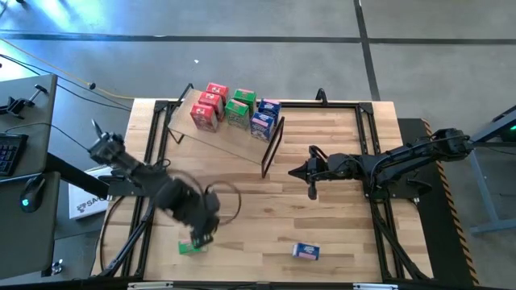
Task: Stack cereal on shelf
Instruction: Put the green cereal box on the shelf aligned with the other green cereal box
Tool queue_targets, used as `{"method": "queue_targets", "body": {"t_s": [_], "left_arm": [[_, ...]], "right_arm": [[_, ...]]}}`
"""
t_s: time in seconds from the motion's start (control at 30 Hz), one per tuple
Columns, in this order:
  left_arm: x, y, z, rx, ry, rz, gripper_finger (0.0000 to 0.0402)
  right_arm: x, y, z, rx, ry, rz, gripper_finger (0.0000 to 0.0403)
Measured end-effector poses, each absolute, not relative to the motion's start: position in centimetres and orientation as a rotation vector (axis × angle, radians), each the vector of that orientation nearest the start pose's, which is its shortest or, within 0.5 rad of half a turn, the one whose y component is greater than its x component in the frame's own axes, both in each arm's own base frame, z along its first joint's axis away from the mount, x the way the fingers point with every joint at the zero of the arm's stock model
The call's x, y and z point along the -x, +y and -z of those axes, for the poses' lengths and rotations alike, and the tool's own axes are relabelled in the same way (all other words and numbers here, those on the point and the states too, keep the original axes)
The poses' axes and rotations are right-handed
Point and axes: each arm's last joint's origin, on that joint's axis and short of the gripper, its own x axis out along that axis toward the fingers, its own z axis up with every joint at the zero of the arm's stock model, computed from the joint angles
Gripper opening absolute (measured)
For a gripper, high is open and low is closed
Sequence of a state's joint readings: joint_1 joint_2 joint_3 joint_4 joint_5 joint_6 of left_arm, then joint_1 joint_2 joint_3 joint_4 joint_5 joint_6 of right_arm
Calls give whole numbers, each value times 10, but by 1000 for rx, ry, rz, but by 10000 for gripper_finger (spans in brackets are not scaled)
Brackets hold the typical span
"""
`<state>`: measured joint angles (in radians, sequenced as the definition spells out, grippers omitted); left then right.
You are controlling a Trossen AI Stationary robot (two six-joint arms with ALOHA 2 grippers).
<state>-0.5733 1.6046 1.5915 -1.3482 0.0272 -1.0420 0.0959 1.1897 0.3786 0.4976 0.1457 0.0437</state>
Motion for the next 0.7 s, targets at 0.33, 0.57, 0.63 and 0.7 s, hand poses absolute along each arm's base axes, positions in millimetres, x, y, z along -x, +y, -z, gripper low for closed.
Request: {"method": "queue_targets", "body": {"t_s": [0.33,0.57,0.63,0.7], "left_arm": [[-218,-238,-302,504,1503,-350,276],[-216,-257,-279,366,1527,-351,274],[-217,-257,-274,322,1539,-361,274],[-216,-256,-271,290,1556,-380,274]], "right_arm": [[-225,18,-183,-7,310,50,1],[-225,18,-183,-7,310,50,1],[-225,18,-183,-7,310,50,1],[-225,18,-183,-8,304,50,1]]}}
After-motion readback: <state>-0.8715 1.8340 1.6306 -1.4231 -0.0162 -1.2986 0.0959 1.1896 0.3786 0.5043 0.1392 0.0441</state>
